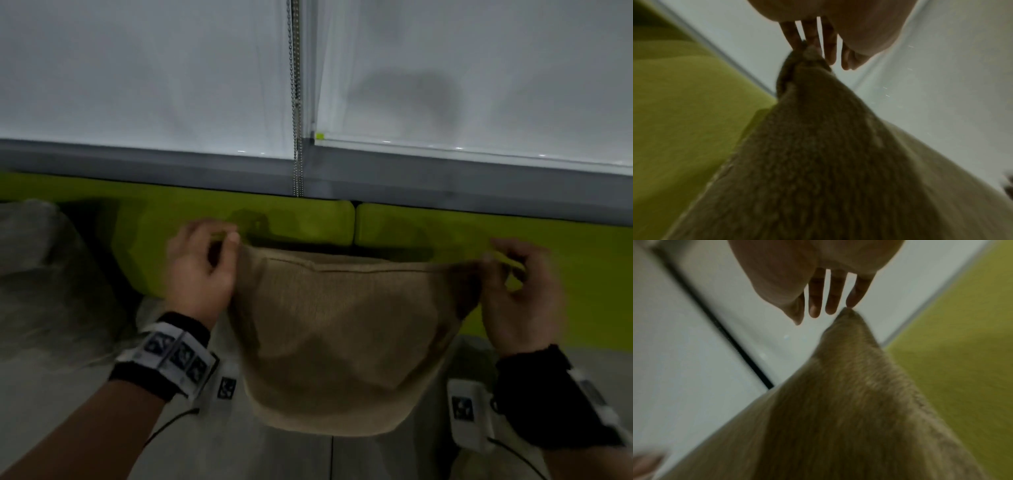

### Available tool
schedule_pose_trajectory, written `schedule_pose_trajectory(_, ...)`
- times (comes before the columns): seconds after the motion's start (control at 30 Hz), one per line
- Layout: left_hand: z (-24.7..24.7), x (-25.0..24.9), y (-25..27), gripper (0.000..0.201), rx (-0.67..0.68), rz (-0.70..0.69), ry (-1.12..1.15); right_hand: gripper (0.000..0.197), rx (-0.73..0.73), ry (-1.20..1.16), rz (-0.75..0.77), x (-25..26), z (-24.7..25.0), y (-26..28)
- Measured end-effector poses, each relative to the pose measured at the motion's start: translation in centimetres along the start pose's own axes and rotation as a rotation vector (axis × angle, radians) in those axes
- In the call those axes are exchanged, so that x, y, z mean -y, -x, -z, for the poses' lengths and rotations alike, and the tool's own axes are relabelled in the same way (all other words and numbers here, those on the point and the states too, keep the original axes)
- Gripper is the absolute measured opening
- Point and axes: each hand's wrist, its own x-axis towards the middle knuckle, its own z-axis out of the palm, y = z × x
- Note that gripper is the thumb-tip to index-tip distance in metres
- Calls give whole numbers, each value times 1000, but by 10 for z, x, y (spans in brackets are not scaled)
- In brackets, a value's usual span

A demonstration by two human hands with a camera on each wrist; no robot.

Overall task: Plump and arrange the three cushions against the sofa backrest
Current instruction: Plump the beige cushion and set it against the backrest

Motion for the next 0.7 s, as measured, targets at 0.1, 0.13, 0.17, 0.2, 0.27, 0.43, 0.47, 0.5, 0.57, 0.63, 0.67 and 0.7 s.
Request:
schedule_pose_trajectory(0.1, -16, -37, 16, 32, 130, -407, -147, 36, 304, 205, 442, 51, -26, 29)
schedule_pose_trajectory(0.13, -26, -48, 19, 38, 227, -479, -195, 42, 450, 258, 539, 66, -40, 40)
schedule_pose_trajectory(0.17, -37, -55, 21, 46, 367, -486, -254, 48, 595, 311, 574, 77, -55, 49)
schedule_pose_trajectory(0.2, -47, -56, 23, 56, 505, -451, -318, 54, 734, 357, 541, 82, -69, 56)
schedule_pose_trajectory(0.27, -56, -44, 20, 74, 701, -300, -428, 62, 896, 474, 380, 75, -83, 56)
schedule_pose_trajectory(0.43, -33, -17, -8, 80, 642, -259, -616, 72, 801, 621, 88, 37, -60, 14)
schedule_pose_trajectory(0.47, -26, -14, -15, 81, 657, -275, -613, 71, 771, 638, 78, 31, -52, 5)
schedule_pose_trajectory(0.5, -18, -11, -21, 84, 686, -304, -573, 69, 760, 641, 82, 25, -43, -3)
schedule_pose_trajectory(0.57, -3, -6, -29, 85, 738, -391, -485, 66, 806, 594, 121, 12, -25, -19)
schedule_pose_trajectory(0.63, 12, 5, -28, 72, 744, -469, -483, 55, 832, 480, 253, -1, -4, -26)
schedule_pose_trajectory(0.67, 21, 13, -26, 67, 727, -507, -477, 44, 808, 392, 332, -7, 6, -28)
schedule_pose_trajectory(0.7, 29, 19, -23, 62, 715, -549, -459, 27, 796, 299, 361, -8, 16, -28)
